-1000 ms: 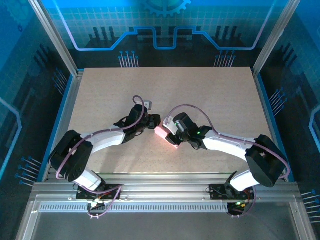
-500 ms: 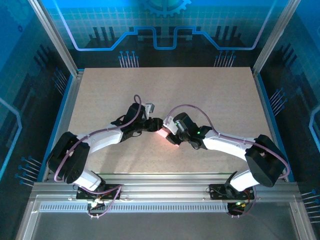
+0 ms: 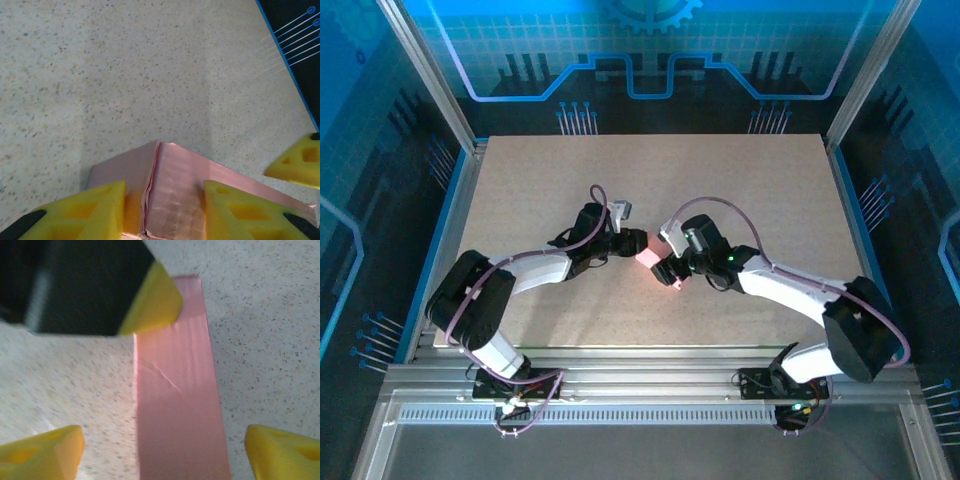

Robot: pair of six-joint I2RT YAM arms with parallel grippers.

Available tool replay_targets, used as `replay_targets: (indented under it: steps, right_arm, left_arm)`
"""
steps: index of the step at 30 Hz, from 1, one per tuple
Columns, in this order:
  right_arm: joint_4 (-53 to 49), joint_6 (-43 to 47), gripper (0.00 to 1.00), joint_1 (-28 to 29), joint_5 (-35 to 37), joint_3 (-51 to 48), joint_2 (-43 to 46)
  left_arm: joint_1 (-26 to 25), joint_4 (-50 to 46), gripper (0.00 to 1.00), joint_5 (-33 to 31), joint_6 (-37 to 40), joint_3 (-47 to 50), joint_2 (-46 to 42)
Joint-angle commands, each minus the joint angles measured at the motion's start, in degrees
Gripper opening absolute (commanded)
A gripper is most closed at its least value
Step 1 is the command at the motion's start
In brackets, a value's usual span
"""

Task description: Fold the paper box

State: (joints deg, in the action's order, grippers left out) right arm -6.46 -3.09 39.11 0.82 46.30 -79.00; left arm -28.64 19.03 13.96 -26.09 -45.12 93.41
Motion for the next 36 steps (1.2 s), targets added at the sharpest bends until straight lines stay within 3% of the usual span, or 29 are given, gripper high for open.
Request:
replay_targets:
  steps: [1,6,9,13,18,28,32,34,36]
  right_arm:
    - [-1.00,-10.26,0.90,-1.30,-1.44,-0.05,6.61]
    - [-2.63,-32.47,0.90,-10.11,-4.81,-5.69,15.74]
    - [-4.19,-42.29,0.86,-16.20,-13.47,-8.52,17.12]
    - [-0.80,-50.68,0.80,-19.09,-23.48,-11.07,15.85]
    - [-0.71,-51.86,0.73,-19.16,-26.72,-10.67,11.68]
    - [-2.38,-48.95,0.48,-20.56,-26.22,-10.33,5.18]
    - [-2.57,-48.72,0.28,-22.32,-26.80,-11.41,5.52]
    - [-3.35,-47.56,0.33,-22.56,-27.28,-10.61,5.73]
    - [-4.67,-44.17,0.57,-22.57,-27.81,-8.68,6.43]
  left_arm:
    - [0.15,-7.12,0.41,-0.92,-0.92,3.31,4.63]
    - [0.06,-9.04,0.41,-1.76,0.32,2.97,5.05]
    - [-0.12,-9.49,0.41,-1.46,0.79,2.52,5.61]
    - [-0.50,-10.24,0.41,-1.61,1.60,1.54,6.43]
    - [-0.79,-10.24,0.41,-1.58,1.63,1.10,6.87]
    - [-0.91,-11.20,0.41,-1.96,2.09,0.89,6.48]
    - [-0.90,-11.14,0.40,-1.84,2.14,0.77,7.06]
    - [-0.93,-10.94,0.38,-1.75,2.18,0.90,7.18]
    - [-0.89,-10.94,0.37,-1.57,2.05,0.84,7.15]
